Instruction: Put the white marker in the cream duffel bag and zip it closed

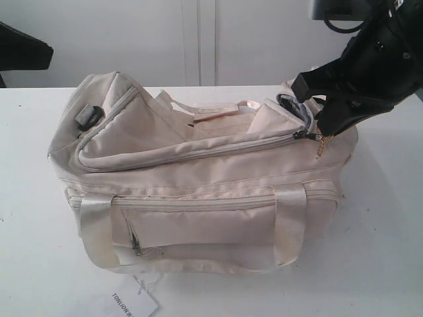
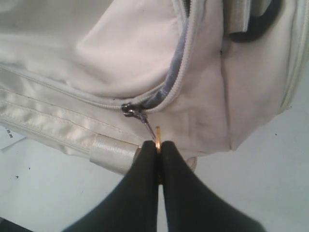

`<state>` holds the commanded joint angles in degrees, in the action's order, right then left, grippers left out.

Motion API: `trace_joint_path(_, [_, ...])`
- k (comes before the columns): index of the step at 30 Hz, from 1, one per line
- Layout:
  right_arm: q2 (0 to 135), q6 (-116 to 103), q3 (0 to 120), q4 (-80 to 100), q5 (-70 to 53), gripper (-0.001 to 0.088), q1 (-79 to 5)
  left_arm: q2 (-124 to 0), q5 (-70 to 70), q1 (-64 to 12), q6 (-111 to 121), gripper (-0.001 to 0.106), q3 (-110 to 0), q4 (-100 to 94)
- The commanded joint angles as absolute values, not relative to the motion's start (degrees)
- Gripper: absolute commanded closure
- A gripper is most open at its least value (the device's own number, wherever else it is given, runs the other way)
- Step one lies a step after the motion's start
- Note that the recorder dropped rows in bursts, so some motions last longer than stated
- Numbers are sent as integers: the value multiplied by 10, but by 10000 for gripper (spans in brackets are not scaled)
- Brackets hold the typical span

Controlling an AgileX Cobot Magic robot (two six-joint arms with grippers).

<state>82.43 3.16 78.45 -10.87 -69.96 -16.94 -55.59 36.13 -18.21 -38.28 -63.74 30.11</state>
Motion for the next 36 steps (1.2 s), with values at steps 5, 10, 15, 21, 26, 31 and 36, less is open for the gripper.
trace_joint_path(5, [824,27,785,-109,-700,868,-169,-532,295,-229,-399,1053,-579,282])
trace_joint_path(10, [824,23,785,-109,-700,868,-169,-520,232,-269,-422,1053,-514,275])
trace_joint_path(15, [824,21,785,-112,-694,868,-169,-521,169,-326,-440,1053,-467,275])
trace_joint_path(21, [824,21,785,-122,-683,868,-169,-528,85,-398,-440,1053,-431,238])
trace_joint_path(26, [824,21,785,-122,-683,868,-169,-561,65,-433,-438,1053,-426,226])
trace_joint_path(31, [824,21,785,-122,-683,868,-169,-598,43,-455,-438,1053,-428,222])
trace_joint_path(36, [824,21,785,-122,-683,868,-169,-629,106,-455,-433,1053,-461,222])
